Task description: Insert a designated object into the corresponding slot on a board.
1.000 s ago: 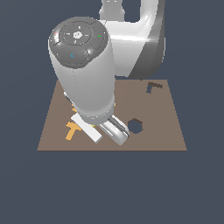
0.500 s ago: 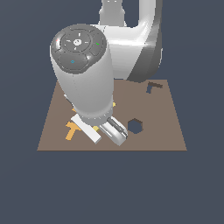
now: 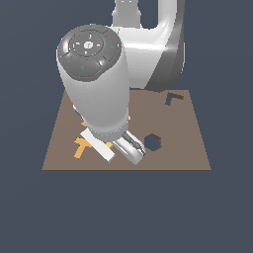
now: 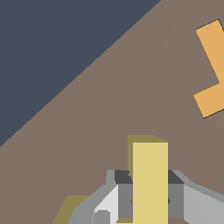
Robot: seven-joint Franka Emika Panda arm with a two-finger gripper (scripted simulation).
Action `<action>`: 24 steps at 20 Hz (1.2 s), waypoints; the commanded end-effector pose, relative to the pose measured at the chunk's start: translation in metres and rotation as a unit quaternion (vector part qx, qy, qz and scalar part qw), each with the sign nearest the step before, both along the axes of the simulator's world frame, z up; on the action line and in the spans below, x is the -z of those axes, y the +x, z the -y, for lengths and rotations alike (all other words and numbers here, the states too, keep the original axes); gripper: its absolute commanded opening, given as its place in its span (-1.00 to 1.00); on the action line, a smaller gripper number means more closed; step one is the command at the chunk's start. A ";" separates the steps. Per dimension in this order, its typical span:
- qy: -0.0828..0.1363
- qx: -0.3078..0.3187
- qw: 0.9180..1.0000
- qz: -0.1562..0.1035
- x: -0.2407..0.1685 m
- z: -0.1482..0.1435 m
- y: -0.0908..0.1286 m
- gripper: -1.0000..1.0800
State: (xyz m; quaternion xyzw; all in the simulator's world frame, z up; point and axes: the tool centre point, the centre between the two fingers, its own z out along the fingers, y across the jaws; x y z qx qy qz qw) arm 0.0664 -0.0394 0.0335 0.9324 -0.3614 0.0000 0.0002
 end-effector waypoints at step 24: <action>0.000 -0.129 0.992 0.000 -0.004 -0.130 -0.096 -1.00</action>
